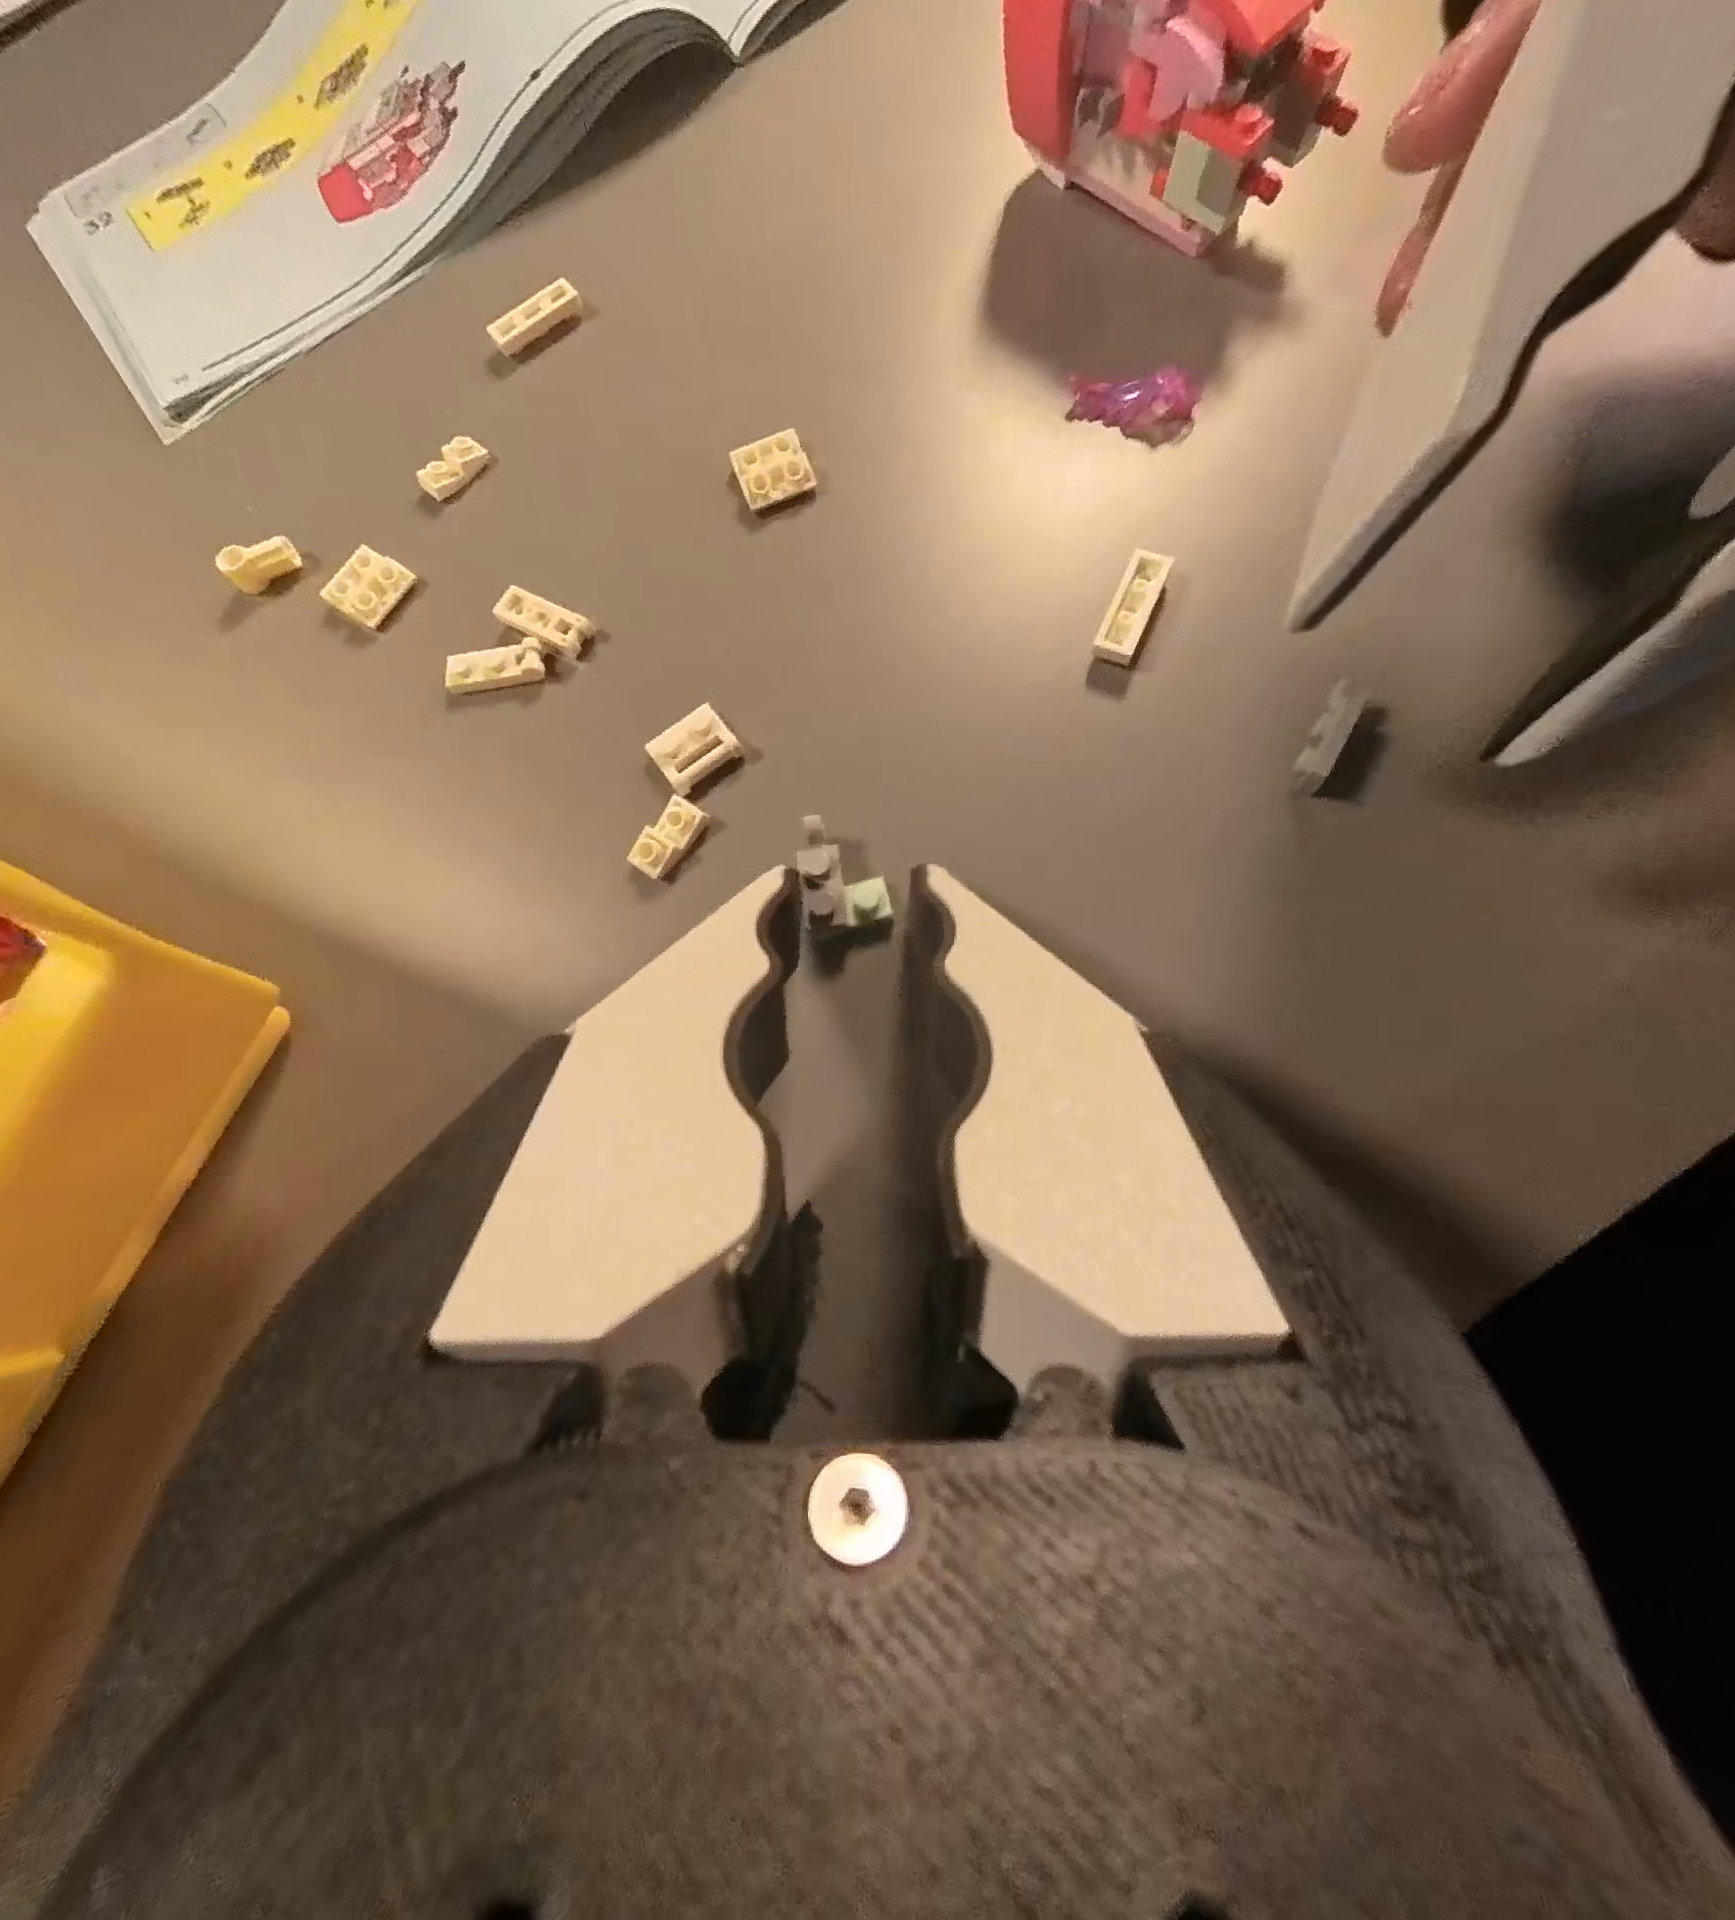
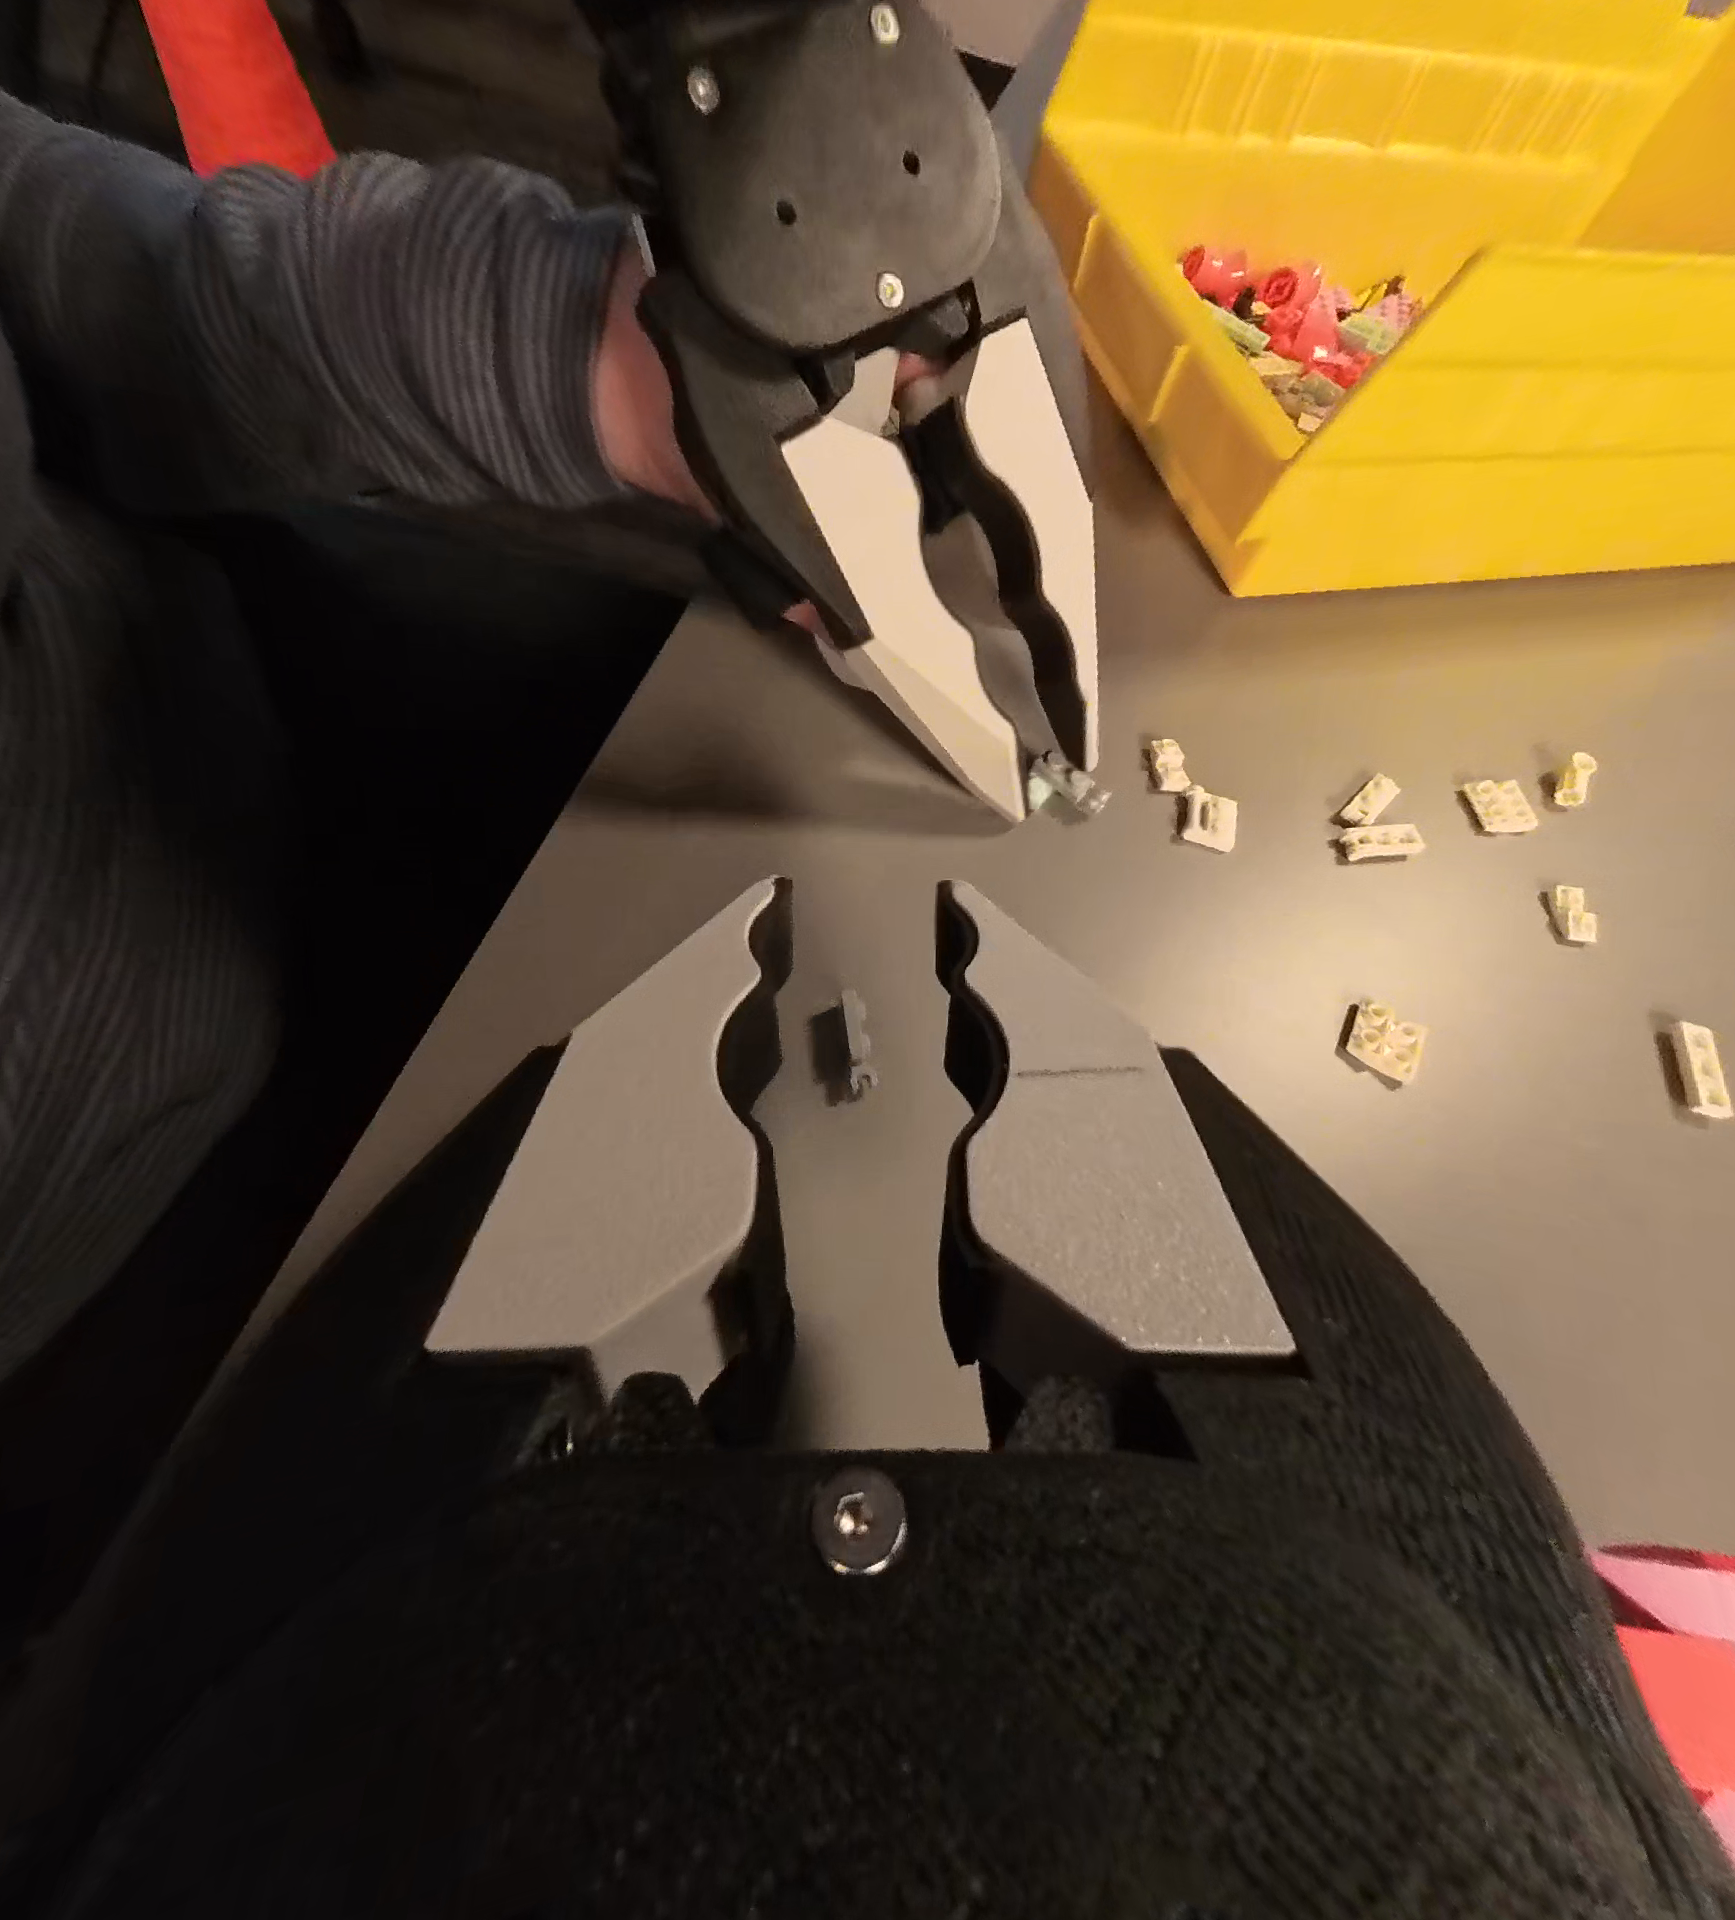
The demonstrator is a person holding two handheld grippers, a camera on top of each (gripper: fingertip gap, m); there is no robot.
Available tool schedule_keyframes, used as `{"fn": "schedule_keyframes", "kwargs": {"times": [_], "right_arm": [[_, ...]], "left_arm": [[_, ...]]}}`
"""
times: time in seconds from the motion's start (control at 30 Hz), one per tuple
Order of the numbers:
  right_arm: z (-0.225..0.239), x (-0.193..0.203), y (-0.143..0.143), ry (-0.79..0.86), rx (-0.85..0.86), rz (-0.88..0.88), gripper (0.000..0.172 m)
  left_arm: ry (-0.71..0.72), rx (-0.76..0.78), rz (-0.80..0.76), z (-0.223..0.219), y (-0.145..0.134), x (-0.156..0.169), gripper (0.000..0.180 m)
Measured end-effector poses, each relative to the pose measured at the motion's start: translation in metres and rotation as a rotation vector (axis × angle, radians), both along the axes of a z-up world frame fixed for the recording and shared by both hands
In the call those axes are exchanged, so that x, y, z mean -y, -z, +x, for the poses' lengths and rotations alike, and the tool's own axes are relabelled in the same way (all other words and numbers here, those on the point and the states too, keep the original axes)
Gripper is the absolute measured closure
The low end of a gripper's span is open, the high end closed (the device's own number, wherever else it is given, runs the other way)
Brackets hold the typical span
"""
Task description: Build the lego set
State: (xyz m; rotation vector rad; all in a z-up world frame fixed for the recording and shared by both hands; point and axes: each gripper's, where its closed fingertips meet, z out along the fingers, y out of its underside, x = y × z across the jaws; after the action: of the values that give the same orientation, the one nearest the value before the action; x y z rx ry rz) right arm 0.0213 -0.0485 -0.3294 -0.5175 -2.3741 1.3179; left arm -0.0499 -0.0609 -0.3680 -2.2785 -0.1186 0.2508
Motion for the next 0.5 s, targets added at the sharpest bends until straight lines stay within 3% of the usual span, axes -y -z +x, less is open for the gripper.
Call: {"fn": "schedule_keyframes", "kwargs": {"times": [0.2, 0.4, 0.5], "right_arm": [[-0.006, -0.003, -0.001, 0.03, -0.043, 0.006, 0.148], [-0.001, -0.001, -0.008, -0.019, -0.108, -0.005, 0.15], [0.006, 0.003, -0.005, -0.071, -0.109, 0.014, 0.165]], "left_arm": [[0.084, -0.061, -0.029, 0.007, -0.001, 0.0, 0.165], [0.435, -0.107, 0.131, 0.067, -0.032, -0.01, 0.166], [0.532, -0.154, 0.133, 0.084, -0.035, -0.009, 0.166]]}}
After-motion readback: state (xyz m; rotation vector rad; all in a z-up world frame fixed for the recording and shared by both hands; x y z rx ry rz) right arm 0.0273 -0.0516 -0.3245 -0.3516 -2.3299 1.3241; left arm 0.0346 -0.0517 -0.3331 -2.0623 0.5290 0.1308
